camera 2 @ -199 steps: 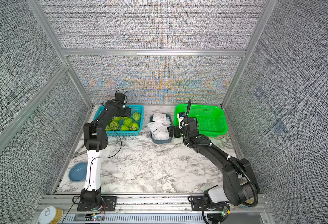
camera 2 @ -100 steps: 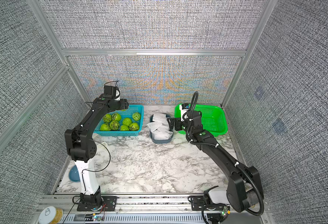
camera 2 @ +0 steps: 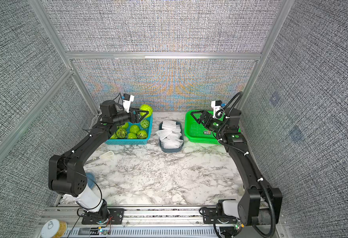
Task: Sleeve custard apples in foam nets
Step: Pick up the custard apple from the basket.
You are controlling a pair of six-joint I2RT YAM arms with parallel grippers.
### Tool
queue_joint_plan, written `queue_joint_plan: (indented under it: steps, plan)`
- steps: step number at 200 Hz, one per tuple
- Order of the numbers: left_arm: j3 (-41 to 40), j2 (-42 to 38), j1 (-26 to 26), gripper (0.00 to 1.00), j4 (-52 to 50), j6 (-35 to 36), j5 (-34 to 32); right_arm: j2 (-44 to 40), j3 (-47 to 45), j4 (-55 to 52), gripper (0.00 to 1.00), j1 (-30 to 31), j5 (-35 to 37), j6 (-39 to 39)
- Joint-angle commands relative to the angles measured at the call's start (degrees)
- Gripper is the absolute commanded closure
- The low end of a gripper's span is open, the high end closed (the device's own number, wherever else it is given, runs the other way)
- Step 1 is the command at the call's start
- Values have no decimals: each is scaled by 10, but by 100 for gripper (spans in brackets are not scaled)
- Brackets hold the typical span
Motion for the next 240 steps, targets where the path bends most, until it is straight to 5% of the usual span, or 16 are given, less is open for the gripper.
queue_joint_plan:
  steps: [1, 27, 80, 126, 240]
  plan:
    - [-19, -18, -17, 34, 90, 63, 48, 12, 1, 41, 1, 0, -127, 121]
    - [-85, -46, -36, 34, 200, 94, 39, 14, -25, 112, 1, 10, -181, 206]
    - [-150, -45, -59, 34, 406, 30, 89, 46, -69, 332, 1, 74, -220, 360]
    - [-158, -42, -85, 34, 421, 19, 95, 119, -56, 571, 1, 114, -221, 526]
    - [-142, -13, -121, 34, 455, 8, 83, 151, -15, 491, 1, 157, -186, 440]
